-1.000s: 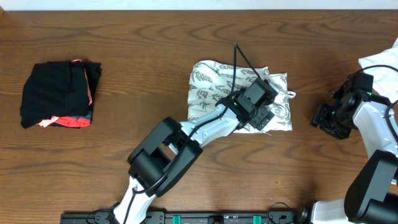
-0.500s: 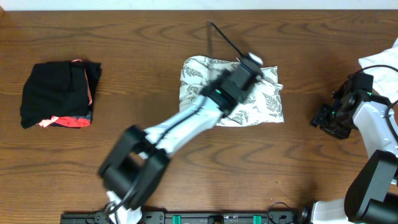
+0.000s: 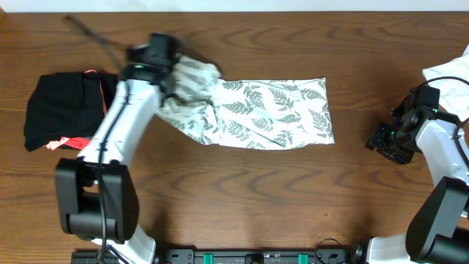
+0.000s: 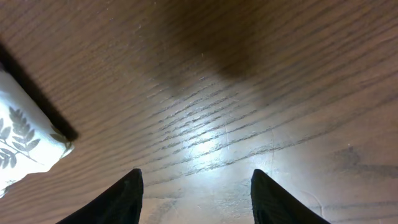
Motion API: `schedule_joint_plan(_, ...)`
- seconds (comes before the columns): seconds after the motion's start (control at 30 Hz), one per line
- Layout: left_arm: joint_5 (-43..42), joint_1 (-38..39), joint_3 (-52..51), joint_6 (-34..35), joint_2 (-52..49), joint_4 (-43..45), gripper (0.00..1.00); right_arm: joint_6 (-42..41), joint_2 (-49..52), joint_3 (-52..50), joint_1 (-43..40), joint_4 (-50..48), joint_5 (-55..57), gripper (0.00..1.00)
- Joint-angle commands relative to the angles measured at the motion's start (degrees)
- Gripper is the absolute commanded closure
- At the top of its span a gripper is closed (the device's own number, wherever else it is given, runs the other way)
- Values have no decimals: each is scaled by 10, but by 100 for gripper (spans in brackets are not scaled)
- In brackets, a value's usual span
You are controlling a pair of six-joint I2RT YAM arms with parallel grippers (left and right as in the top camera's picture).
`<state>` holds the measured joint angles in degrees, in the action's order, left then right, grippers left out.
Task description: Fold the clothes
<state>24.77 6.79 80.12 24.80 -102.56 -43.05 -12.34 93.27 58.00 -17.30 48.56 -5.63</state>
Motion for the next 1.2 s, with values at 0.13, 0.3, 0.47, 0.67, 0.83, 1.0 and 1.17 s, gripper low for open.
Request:
schedule_joint_plan(0.13, -65, -53, -18, 104, -3, -21, 67, 8, 2, -2, 0, 0, -2, 46)
schedule_joint_plan(0.3, -65, -40, -18, 93, -3, -24, 48, 8, 2, -2, 0, 1, -3, 46)
schedule_joint_plan(0.47, -62, -31, -18, 80, -3, -28, 46, 47, 2, -2, 1, -17, -76, 47)
schedule_joint_plan(0.67, -33, -31, -18, 45, -3, -20, 42, 127, 2, -1, 3, -82, -272, 47)
schedule_joint_plan(0.83, -105, -31, -18, 5, -3, -2, 43, 175, 2, 0, 54, -121, -339, 50)
schedule_joint_plan(1.0, -154, -30, -20, 5, -3, -2, 43, 156, 4, 0, 146, -175, -285, 55)
schedule_joint_plan(1.17, -157, -27, -31, 5, -3, -2, 43, 114, 31, 0, 234, -264, -221, 57)
